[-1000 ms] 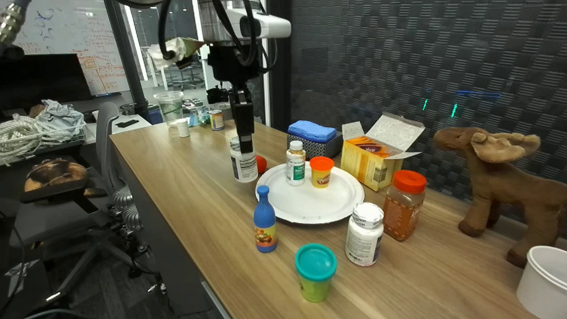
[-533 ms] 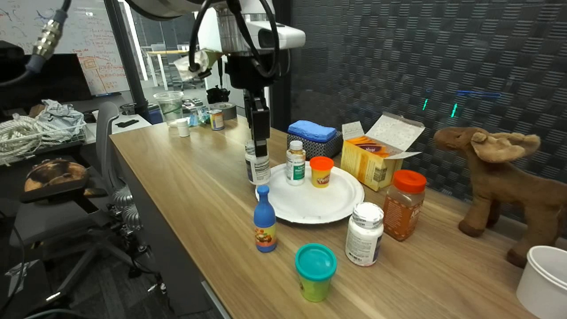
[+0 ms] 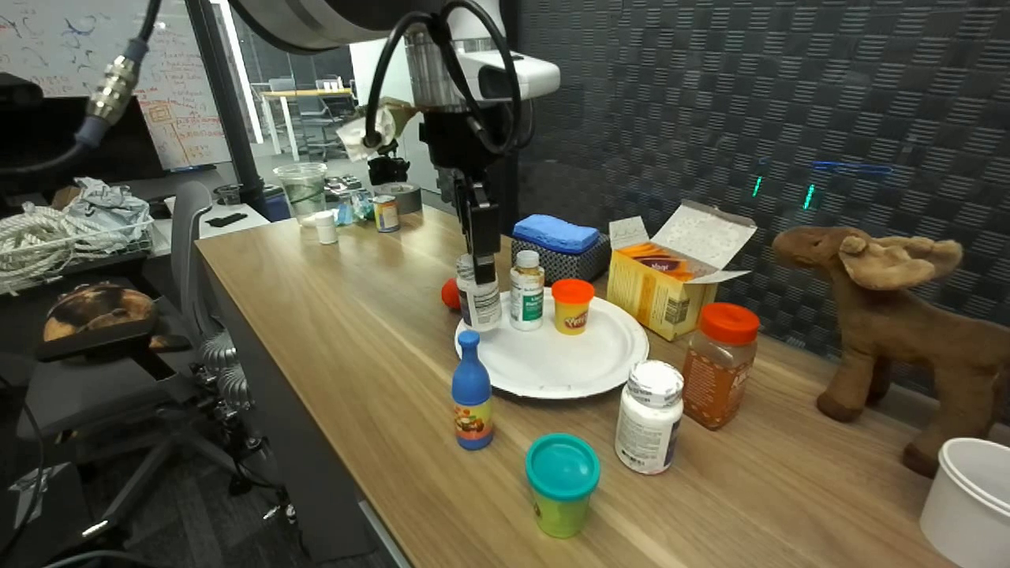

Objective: Put the bottles and orange plushie that are around the white plate on the white plate

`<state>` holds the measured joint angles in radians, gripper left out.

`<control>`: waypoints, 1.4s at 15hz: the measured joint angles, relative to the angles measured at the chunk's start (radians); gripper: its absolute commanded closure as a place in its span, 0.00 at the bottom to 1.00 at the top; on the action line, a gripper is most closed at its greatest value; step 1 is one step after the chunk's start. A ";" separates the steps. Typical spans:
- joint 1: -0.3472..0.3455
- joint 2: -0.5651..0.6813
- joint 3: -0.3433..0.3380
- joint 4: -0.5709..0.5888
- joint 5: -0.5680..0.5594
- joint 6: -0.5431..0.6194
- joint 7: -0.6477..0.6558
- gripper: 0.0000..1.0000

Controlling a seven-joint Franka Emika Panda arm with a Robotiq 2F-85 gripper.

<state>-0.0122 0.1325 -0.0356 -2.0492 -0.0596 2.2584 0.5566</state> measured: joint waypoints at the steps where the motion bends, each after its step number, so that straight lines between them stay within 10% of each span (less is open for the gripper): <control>1: 0.000 0.005 0.000 0.000 -0.005 0.006 0.000 0.81; 18: 0.010 0.021 -0.015 0.000 -0.094 0.069 -0.001 0.81; 20: 0.010 0.024 -0.019 0.000 -0.094 0.073 -0.002 0.31; 21: 0.010 0.025 -0.019 0.000 -0.093 0.074 -0.003 0.29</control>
<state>-0.0025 0.1580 -0.0551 -2.0497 -0.1531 2.3319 0.5537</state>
